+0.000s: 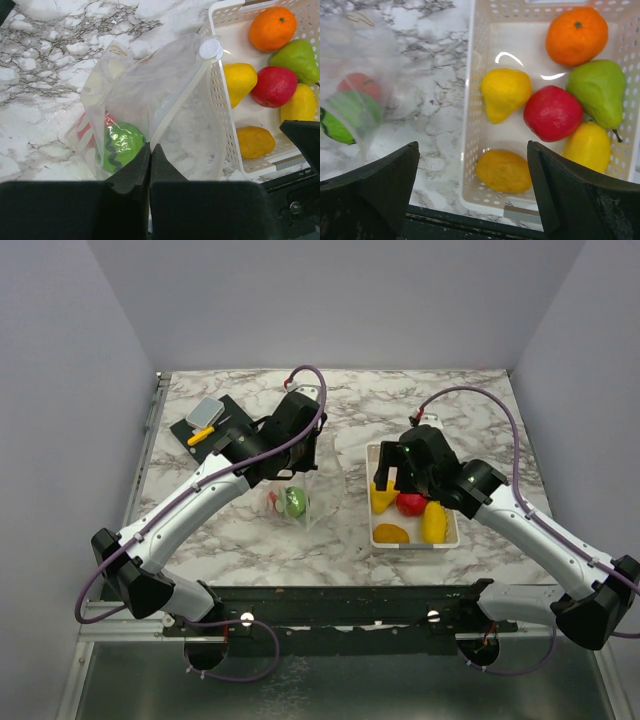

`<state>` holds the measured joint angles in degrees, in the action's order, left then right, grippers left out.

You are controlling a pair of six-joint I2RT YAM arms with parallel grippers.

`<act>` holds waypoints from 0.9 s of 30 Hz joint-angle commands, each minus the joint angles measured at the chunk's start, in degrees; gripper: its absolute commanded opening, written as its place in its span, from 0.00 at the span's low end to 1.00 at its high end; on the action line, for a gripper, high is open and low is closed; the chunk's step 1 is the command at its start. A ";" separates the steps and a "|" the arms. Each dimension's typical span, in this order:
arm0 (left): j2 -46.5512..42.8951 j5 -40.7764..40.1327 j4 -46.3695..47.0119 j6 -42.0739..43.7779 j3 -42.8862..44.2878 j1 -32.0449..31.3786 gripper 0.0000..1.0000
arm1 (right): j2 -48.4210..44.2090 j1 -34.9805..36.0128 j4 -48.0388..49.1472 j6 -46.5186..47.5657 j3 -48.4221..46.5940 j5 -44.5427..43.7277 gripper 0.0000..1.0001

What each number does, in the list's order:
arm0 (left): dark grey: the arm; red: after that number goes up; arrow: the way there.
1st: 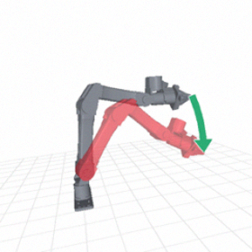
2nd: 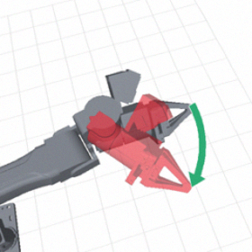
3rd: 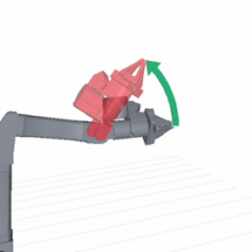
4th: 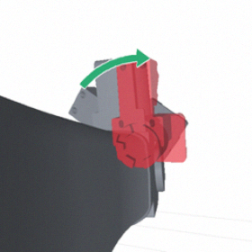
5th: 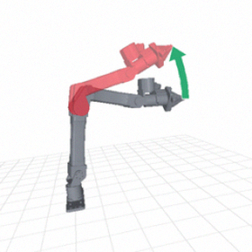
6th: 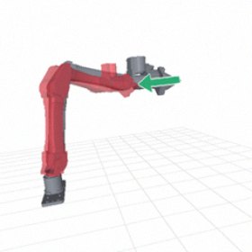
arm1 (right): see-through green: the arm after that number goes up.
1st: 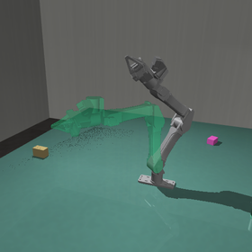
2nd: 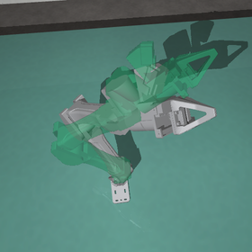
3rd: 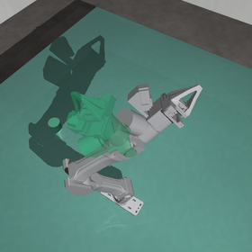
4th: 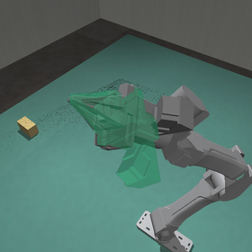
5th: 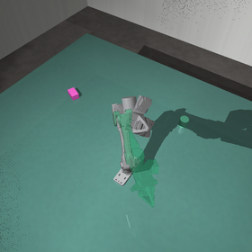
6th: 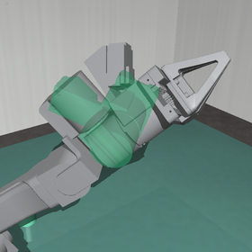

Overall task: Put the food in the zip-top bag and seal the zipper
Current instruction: Pick up the fake fruit from the bin.

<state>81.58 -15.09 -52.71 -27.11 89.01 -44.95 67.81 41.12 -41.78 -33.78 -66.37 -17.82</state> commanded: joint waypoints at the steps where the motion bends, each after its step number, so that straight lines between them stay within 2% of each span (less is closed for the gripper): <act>1: -0.90 -0.52 1.04 0.57 -0.87 0.28 0.00 | -0.15 -1.16 -5.40 -2.70 2.56 -4.73 0.93; 10: -1.89 -0.35 1.11 0.81 -1.55 0.30 0.00 | 3.10 -5.48 -3.62 -4.20 8.19 -2.86 0.93; 27: -2.51 -0.75 1.08 1.17 -2.08 0.46 0.00 | 11.85 -12.35 -0.72 -9.35 11.03 -4.40 0.93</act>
<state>80.68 -15.09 -52.31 -26.52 87.61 -44.73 78.28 29.98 -44.27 -41.12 -56.55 -20.32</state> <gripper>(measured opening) 0.006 0.933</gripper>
